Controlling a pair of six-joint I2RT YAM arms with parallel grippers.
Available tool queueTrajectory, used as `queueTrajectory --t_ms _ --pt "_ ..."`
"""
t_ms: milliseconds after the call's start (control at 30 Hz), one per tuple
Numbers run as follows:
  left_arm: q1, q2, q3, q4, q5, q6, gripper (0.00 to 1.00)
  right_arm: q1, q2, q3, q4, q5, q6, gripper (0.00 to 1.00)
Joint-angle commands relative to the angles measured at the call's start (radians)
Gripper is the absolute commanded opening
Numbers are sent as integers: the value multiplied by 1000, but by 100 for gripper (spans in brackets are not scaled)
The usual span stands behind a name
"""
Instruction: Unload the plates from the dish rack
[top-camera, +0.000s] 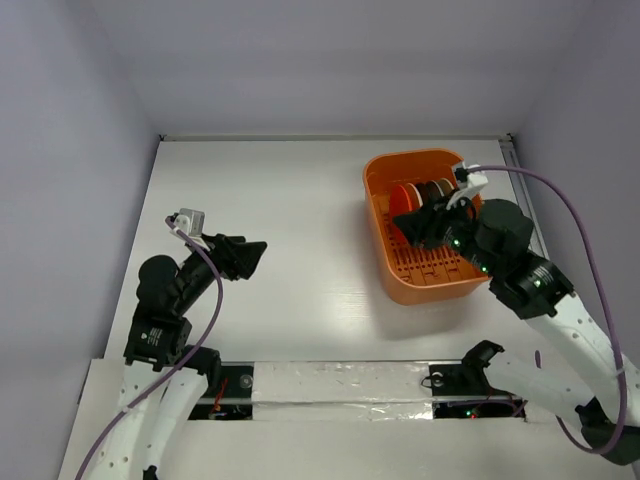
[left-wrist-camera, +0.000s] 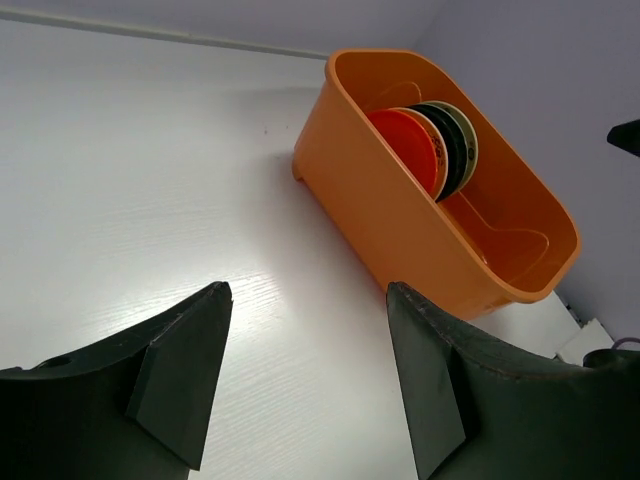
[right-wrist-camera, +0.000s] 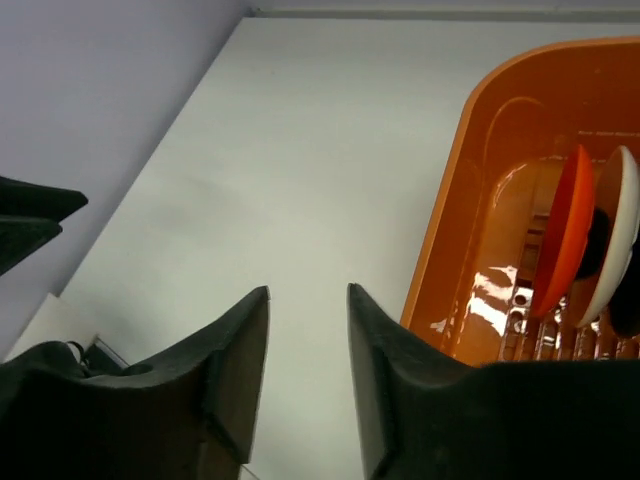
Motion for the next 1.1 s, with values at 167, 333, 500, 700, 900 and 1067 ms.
queueTrajectory --t_ms 167,333,500,700,900,1067 --pt "-4 -14 0 50 12 -4 58 49 128 100 -15 218 -79 0" --pt "-4 -24 -1 54 8 -7 39 49 206 135 -38 305 -90 0" --pt "-4 -24 -2 44 -18 -8 3 49 320 204 -65 396 -117 0" --pt "-4 -19 0 34 -40 -13 13 49 447 247 -89 508 -128 15" --pt "-4 -34 -2 35 -40 -13 26 49 535 265 -106 646 -140 43" --pt "-4 -42 -3 37 -37 -15 38 26 624 279 -114 675 -150 42"
